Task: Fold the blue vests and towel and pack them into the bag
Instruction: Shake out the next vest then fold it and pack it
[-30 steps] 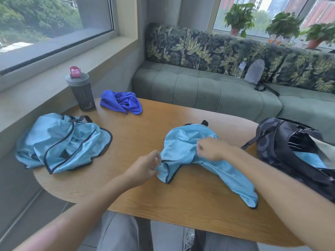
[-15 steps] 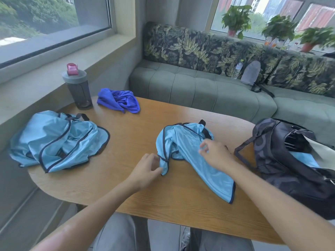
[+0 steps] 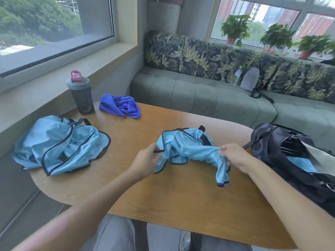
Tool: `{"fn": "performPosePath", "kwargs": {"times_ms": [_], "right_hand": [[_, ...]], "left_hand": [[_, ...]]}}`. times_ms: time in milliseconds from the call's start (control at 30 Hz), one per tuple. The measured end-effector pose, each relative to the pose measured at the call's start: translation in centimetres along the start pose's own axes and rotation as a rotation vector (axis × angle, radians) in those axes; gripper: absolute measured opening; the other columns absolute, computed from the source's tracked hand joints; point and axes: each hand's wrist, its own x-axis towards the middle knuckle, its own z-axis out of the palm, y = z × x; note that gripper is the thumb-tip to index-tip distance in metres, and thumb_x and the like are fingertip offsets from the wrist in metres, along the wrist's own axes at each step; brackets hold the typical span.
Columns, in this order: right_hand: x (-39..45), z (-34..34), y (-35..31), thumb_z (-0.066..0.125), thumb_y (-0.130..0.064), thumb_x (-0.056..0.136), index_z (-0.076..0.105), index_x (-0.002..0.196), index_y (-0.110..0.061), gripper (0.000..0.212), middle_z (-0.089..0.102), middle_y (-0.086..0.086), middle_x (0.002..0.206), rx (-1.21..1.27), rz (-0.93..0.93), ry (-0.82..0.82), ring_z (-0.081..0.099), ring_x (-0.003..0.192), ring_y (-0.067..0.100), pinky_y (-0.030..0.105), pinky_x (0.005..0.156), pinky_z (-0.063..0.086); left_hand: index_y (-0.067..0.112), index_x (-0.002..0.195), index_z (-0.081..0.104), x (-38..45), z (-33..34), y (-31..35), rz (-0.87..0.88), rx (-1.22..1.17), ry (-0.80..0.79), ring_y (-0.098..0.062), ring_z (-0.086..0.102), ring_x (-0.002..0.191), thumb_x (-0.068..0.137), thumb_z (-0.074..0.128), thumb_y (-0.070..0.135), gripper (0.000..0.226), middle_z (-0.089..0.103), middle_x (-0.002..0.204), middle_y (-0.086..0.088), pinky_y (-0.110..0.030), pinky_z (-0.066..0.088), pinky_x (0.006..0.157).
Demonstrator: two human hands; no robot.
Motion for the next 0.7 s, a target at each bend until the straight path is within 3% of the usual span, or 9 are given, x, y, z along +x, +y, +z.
{"fn": "performPosePath", "kwargs": {"times_ms": [67,167,233,300,367,433,533,600,700], "right_hand": [[1.9,-4.4,-3.8,0.056,-0.004,0.095,0.064,0.087,-0.013,0.015,0.065,0.014,0.092,0.252,-0.071,0.252,0.063,0.079,0.027,0.035,0.062,0.054],[1.3,-9.8,-9.1,0.050,-0.013,0.093,0.061,0.115,-0.021,0.026,0.065,0.004,0.121,0.245,-0.264,0.737,0.063,0.109,0.025,0.038,0.094,0.052],[-0.3,-10.2,-10.9,0.050,-0.011,0.098,0.047,0.137,-0.021,0.040,0.052,0.001,0.144,0.068,-0.436,0.792,0.049,0.128,0.018,0.030,0.103,0.039],[-2.0,-8.1,-10.7,0.053,-0.010,0.096,0.044,0.141,-0.018,0.046,0.047,0.003,0.146,-0.106,-0.553,0.799,0.041,0.134,0.021,0.035,0.110,0.033],[-2.8,-4.2,-8.1,0.055,-0.007,0.094,0.051,0.135,-0.011,0.041,0.054,0.008,0.137,-0.200,-0.662,0.722,0.045,0.129,0.027,0.037,0.109,0.033],[-3.8,0.0,-4.3,0.054,-0.005,0.096,0.062,0.121,-0.010,0.027,0.065,0.006,0.121,-0.205,-0.652,0.579,0.055,0.118,0.028,0.033,0.100,0.039],[-5.9,6.0,0.8,0.052,-0.010,0.100,0.069,0.105,-0.020,0.020,0.072,-0.009,0.104,-0.238,-0.504,0.300,0.065,0.099,0.010,0.031,0.092,0.051],[-6.9,9.3,3.3,0.053,-0.016,0.102,0.066,0.120,-0.026,0.025,0.068,-0.011,0.119,-0.244,-0.427,0.108,0.062,0.111,0.005,0.029,0.101,0.049],[-8.2,12.4,4.7,0.051,-0.032,0.104,0.038,0.153,-0.031,0.050,0.041,-0.013,0.155,-0.331,-0.440,-0.115,0.035,0.144,0.007,0.029,0.120,0.028]], "left_hand": [[0.020,0.091,0.059,0.0,-1.7,1.5,0.020,-0.078,0.057,-0.004,0.045,0.057,0.100,0.058,0.028,0.012,0.056,0.070,0.009,-0.020,0.036,0.053],[0.020,0.088,0.062,0.3,-3.8,3.0,0.024,-0.163,0.150,-0.017,0.057,0.073,0.099,0.059,0.029,0.015,0.064,0.080,-0.001,-0.029,0.045,0.066],[0.020,0.085,0.062,0.5,-4.4,3.0,0.017,-0.170,0.197,-0.025,0.058,0.087,0.099,0.059,0.029,0.017,0.064,0.092,-0.005,-0.036,0.046,0.075],[0.017,0.088,0.065,0.4,-4.3,2.7,0.046,-0.057,0.277,-0.019,0.050,0.101,0.099,0.060,0.029,0.017,0.056,0.106,0.000,-0.033,0.043,0.087],[0.018,0.078,0.062,0.1,-4.0,2.1,0.089,0.015,0.318,-0.015,0.047,0.096,0.100,0.059,0.026,0.023,0.054,0.096,0.004,-0.030,0.040,0.082],[0.016,0.061,0.043,-0.5,-3.5,1.4,0.088,0.005,0.290,-0.015,0.043,0.070,0.099,0.056,0.023,0.041,0.045,0.066,0.006,-0.033,0.031,0.061],[0.001,0.062,0.042,-1.2,-2.9,0.7,-0.027,-0.331,0.196,-0.015,0.038,0.060,0.102,0.054,0.026,0.048,0.041,0.060,-0.001,-0.032,0.031,0.060],[-0.004,0.066,0.045,-1.2,-2.8,0.4,-0.081,-0.538,0.159,-0.019,0.042,0.065,0.103,0.055,0.029,0.051,0.044,0.066,-0.007,-0.035,0.039,0.065],[-0.018,0.092,0.061,-0.8,-3.2,0.5,-0.158,-0.804,0.122,-0.033,0.065,0.080,0.107,0.049,0.025,0.047,0.067,0.085,-0.021,-0.036,0.055,0.074]]}}
